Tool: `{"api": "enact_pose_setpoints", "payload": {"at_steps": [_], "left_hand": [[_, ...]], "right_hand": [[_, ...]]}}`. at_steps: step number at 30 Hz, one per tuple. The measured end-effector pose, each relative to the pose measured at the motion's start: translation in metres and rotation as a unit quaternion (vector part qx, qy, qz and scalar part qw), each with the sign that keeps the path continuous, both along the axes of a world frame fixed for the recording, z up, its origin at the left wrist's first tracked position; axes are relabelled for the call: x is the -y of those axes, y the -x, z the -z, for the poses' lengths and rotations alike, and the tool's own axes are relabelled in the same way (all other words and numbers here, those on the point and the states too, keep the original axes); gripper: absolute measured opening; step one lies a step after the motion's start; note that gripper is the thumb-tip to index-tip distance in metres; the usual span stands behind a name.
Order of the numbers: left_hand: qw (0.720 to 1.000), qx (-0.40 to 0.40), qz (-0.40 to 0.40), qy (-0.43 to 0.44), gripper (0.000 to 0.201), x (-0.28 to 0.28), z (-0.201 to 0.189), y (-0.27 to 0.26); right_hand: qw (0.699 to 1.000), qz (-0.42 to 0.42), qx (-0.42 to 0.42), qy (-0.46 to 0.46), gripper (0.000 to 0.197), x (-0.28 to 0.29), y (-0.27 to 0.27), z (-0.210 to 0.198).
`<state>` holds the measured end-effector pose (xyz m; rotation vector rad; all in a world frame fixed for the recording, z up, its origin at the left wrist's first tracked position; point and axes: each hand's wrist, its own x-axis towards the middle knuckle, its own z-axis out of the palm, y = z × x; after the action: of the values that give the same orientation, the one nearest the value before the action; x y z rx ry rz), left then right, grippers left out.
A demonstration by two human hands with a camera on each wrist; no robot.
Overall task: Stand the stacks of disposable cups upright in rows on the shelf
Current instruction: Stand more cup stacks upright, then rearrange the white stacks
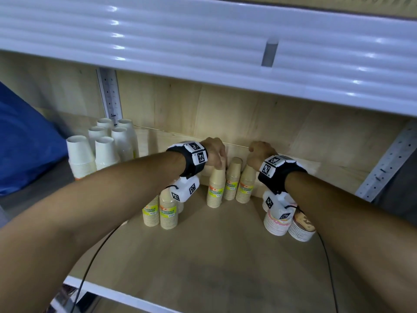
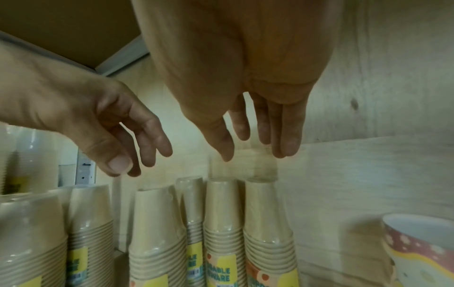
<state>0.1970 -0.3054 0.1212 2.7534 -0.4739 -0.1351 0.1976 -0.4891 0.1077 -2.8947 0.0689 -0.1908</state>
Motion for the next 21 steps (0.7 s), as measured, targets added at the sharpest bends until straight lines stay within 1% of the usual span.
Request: {"api": "enact_pose_setpoints", "payload": {"at_steps": [5, 9, 16, 21], "left_hand": [[0.999, 0.023, -0.028, -0.001, 0.048, -0.027, -0.022, 0.014], [0.998, 0.034, -0.049, -0.013, 0.048, -0.053, -0.032, 0.030], [0.994, 0.025, -0.099, -0.029, 0.042, -0.102, -0.025, 0.051], [0.992, 0.032, -0.092, -0.077, 0.036, -0.122, -0.016, 0.068]], "right_hand": [[0.999, -0.042, 0.018, -0.016, 0.039, -0.024, 0.015, -0.006], [0.996, -0.078, 0.032, -0.024, 0.038, -0.055, 0.027, -0.012], [0.990, -0.134, 0.025, -0.032, 0.031, -0.120, 0.052, -0.013], [0.982, -0.187, -0.002, -0.038, 0.024, -0.153, 0.066, -0.007]]}}
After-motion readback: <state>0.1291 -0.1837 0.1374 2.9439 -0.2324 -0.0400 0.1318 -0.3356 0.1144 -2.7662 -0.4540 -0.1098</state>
